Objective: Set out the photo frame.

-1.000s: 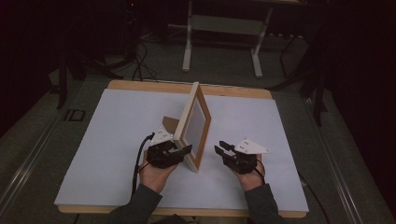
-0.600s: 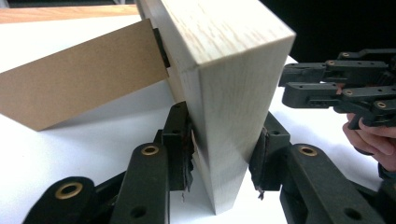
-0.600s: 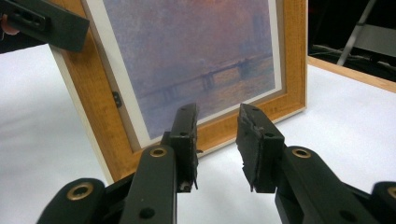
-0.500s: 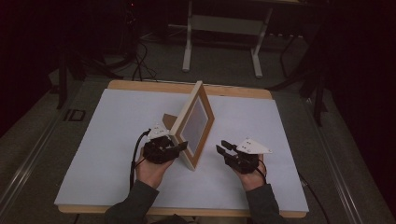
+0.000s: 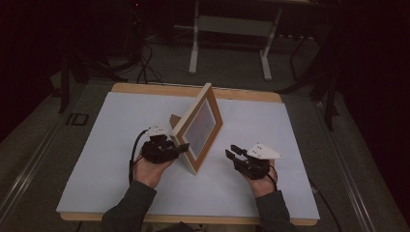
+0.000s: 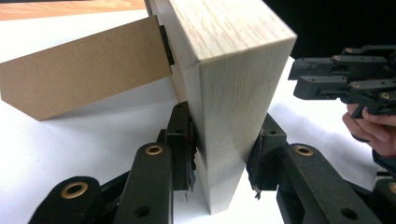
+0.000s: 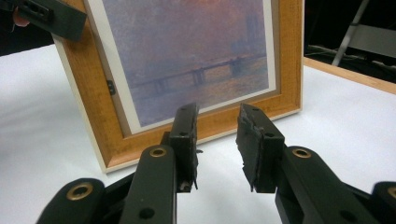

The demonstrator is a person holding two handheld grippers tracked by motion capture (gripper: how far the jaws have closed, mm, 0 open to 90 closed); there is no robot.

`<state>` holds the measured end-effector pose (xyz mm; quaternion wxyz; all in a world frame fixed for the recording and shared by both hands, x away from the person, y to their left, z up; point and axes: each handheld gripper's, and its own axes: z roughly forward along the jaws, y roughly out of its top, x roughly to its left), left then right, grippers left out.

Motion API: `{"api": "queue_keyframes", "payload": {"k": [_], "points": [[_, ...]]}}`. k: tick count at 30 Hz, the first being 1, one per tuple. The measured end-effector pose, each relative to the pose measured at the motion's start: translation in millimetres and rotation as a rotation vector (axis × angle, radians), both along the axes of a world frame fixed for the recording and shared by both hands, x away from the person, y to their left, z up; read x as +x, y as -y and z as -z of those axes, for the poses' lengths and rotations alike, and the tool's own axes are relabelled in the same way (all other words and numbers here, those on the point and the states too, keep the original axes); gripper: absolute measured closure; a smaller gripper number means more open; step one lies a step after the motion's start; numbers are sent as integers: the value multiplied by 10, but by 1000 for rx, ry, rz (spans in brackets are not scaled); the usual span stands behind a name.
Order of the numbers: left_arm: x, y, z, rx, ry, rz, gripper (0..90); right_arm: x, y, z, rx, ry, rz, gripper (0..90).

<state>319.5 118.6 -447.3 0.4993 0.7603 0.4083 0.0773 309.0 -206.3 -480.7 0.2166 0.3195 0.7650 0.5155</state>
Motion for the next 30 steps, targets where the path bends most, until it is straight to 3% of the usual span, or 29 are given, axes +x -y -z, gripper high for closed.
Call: {"api": "queue_keyframes", "payload": {"k": [24, 30], "points": [[434, -278, -50, 18, -80, 295, 682, 8, 66, -11, 5, -3, 16, 676], [491, -310, -52, 23, -89, 327, 681, 9, 64, -3, 4, -4, 16, 674]]}}
